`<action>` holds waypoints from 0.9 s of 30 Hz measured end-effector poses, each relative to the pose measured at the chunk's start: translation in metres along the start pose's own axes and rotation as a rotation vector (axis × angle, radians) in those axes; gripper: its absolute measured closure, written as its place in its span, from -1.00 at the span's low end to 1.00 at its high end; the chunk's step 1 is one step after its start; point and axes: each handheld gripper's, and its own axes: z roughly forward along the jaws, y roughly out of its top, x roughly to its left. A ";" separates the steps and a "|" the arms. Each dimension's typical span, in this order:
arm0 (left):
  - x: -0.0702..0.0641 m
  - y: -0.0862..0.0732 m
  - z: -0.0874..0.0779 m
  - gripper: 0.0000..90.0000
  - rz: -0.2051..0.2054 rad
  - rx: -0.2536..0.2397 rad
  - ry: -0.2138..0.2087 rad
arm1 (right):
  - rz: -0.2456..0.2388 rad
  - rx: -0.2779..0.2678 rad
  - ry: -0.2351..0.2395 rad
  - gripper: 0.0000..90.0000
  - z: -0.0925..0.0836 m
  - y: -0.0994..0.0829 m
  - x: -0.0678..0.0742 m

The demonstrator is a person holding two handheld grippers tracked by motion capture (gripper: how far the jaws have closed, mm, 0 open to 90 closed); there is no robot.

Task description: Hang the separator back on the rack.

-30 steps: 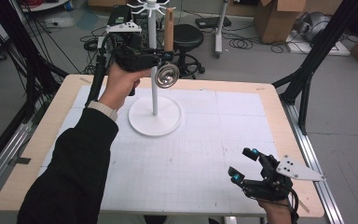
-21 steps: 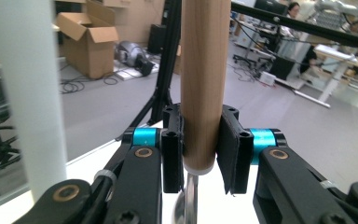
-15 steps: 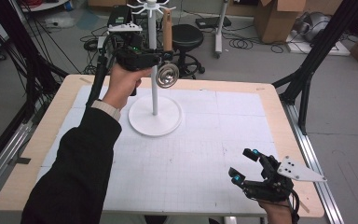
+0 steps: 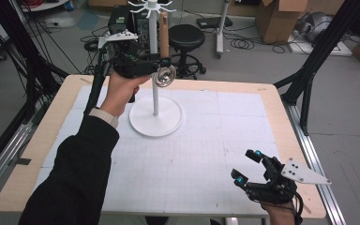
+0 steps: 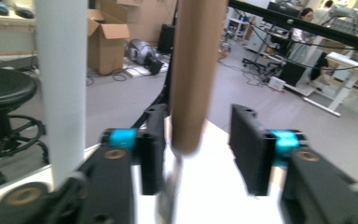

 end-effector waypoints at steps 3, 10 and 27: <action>0.003 -0.016 -0.013 0.06 -0.035 -0.033 0.014 | 0.003 -0.001 0.005 -0.65 0.000 0.000 0.001; 0.006 -0.055 -0.058 -0.02 -0.070 -0.104 0.025 | -0.006 0.002 0.000 -0.65 0.001 -0.001 0.002; -0.014 -0.153 -0.157 -0.50 0.007 -0.149 0.012 | -0.079 0.058 -0.115 -0.65 0.007 -0.006 0.005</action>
